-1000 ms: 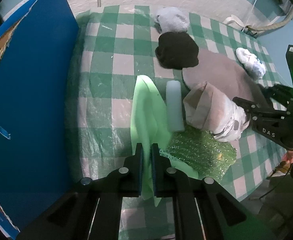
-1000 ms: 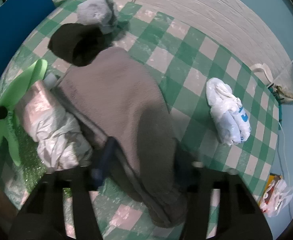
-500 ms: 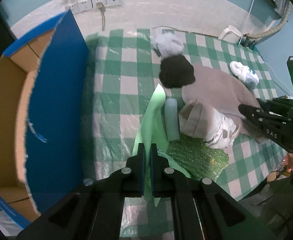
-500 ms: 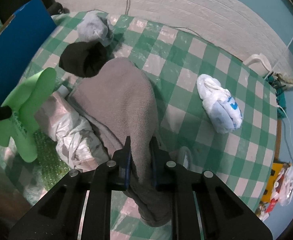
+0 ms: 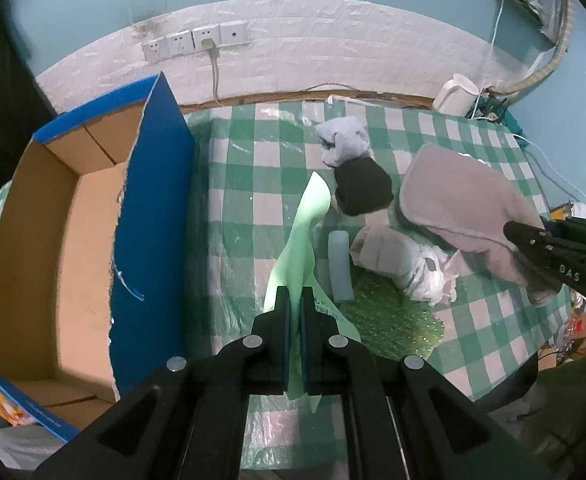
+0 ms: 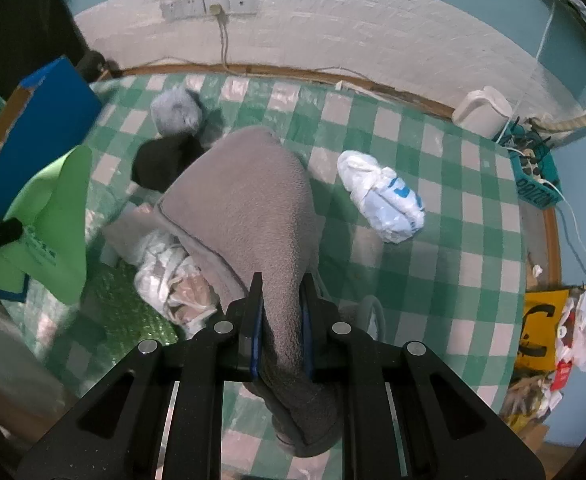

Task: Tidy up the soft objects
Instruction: 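Lift and carry the green cloth and grey towel into the cardboard box with both tools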

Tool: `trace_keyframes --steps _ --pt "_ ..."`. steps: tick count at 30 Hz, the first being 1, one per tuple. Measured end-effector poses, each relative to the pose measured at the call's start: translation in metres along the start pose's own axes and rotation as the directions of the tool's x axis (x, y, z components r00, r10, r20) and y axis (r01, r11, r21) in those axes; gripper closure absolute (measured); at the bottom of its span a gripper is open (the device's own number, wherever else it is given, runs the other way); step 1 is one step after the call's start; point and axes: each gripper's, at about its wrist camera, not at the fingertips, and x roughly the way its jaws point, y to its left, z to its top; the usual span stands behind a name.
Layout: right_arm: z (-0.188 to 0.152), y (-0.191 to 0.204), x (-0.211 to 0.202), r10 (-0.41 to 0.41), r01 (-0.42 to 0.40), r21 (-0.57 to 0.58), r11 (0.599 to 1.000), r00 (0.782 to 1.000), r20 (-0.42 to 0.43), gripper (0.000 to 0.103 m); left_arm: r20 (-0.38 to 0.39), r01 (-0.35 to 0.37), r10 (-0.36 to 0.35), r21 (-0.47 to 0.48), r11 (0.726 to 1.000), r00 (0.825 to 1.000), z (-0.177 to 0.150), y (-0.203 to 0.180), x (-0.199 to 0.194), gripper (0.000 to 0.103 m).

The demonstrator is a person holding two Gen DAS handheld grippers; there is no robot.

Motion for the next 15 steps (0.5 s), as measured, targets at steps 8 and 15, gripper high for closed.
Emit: trace_keyframes --steps 8,15 --pt "-0.002 0.0 -0.025 0.012 -0.013 0.024 1.0 0.998 0.054 0.09 0.051 -0.019 0.019 0.016 1.0 0.999 0.001 -0.002 -0.016 0.099" --pt "-0.002 0.0 -0.046 0.018 -0.02 0.022 1.0 0.995 0.096 0.09 0.104 -0.069 0.066 0.029 0.997 0.992 0.001 -0.003 -0.031 0.099"
